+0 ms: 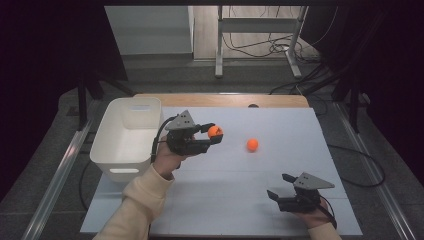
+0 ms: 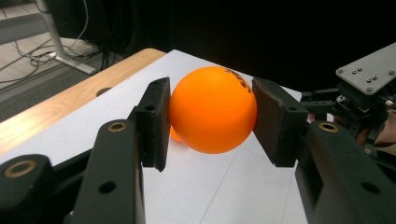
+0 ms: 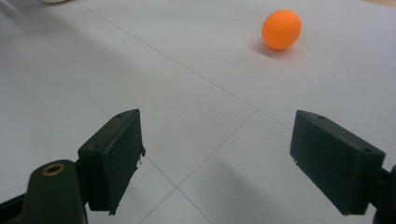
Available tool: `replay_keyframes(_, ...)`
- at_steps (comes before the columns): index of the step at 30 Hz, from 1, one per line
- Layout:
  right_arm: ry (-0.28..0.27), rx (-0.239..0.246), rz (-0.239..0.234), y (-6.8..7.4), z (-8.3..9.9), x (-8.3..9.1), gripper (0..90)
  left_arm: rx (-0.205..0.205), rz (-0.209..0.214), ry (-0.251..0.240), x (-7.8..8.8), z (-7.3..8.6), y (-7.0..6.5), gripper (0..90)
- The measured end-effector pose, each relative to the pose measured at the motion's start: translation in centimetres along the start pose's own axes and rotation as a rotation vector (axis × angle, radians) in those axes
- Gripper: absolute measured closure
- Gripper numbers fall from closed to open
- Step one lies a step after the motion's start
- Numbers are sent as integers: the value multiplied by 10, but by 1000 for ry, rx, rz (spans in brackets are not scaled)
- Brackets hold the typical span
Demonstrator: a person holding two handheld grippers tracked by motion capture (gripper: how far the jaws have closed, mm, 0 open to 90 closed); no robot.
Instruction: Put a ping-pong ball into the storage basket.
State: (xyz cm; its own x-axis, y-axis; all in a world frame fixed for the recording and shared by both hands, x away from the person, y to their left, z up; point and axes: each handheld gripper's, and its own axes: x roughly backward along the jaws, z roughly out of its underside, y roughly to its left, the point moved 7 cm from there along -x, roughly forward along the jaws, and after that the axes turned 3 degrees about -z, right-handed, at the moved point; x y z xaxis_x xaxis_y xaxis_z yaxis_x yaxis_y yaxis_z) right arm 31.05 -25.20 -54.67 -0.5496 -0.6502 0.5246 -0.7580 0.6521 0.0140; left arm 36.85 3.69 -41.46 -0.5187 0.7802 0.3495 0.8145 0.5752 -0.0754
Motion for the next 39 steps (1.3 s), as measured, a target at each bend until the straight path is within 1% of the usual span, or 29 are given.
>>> replay_keyframes(9,-2,-1,1,0,0,0,176,3,-26,-12,8,-3,6,501)
replay_keyframes(14,-5,-2,2,0,-1,1,176,14,-40,-19,13,-4,10,501)
replay_keyframes(21,-7,2,4,0,-1,1,176,12,-58,-21,16,-5,14,501)
replay_keyframes(28,-8,5,4,0,-1,1,177,13,-67,-24,20,-6,16,501)
replay_keyframes(39,-5,8,4,0,-1,0,177,28,-95,-47,31,-9,25,502)
